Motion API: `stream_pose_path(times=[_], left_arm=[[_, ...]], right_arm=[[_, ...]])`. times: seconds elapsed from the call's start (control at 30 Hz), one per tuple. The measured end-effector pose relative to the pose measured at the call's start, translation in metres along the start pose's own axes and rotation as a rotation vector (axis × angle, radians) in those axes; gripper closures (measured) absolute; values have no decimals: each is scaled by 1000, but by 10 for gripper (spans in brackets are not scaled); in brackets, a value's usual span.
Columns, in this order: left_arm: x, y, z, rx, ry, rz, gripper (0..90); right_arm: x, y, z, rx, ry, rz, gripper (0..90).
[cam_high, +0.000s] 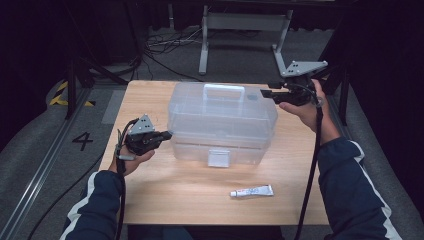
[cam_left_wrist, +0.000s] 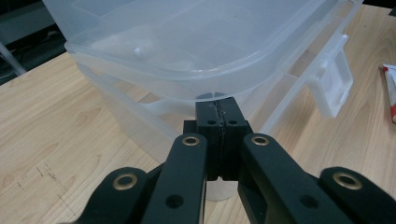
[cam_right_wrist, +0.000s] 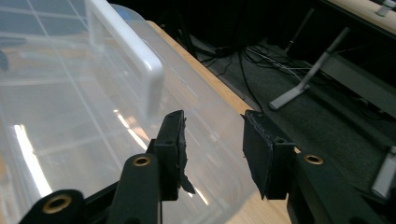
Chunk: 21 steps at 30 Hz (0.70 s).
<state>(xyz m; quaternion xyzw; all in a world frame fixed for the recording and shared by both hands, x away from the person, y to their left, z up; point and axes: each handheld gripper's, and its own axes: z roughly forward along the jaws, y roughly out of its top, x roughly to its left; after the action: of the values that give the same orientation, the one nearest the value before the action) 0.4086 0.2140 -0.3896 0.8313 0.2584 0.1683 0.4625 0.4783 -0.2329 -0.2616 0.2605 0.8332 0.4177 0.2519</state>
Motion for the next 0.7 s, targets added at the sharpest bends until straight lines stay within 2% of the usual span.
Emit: stream_pose_path(times=[0.2, 0.33, 0.43, 0.5, 0.63, 0.7], left_arm=[[0, 1, 0, 2, 3, 16, 900], [-1, 2, -1, -4, -2, 7, 900], [-1, 2, -1, -5, -6, 9, 900], [-1, 2, -2, -7, -5, 7, 900], [-1, 3, -2, -7, -3, 10, 900], [-1, 3, -2, -3, -4, 12, 900]], right_arm=[[-8, -23, -11, -14, -33, 33, 541], [-12, -38, -17, -31, -62, 30, 504], [-13, -48, -20, -11, -83, 33, 477], [-14, -58, -21, -12, -81, 50, 467], [-13, -70, -22, -1, -78, 51, 447], [-11, -88, -22, -13, -79, 83, 431]])
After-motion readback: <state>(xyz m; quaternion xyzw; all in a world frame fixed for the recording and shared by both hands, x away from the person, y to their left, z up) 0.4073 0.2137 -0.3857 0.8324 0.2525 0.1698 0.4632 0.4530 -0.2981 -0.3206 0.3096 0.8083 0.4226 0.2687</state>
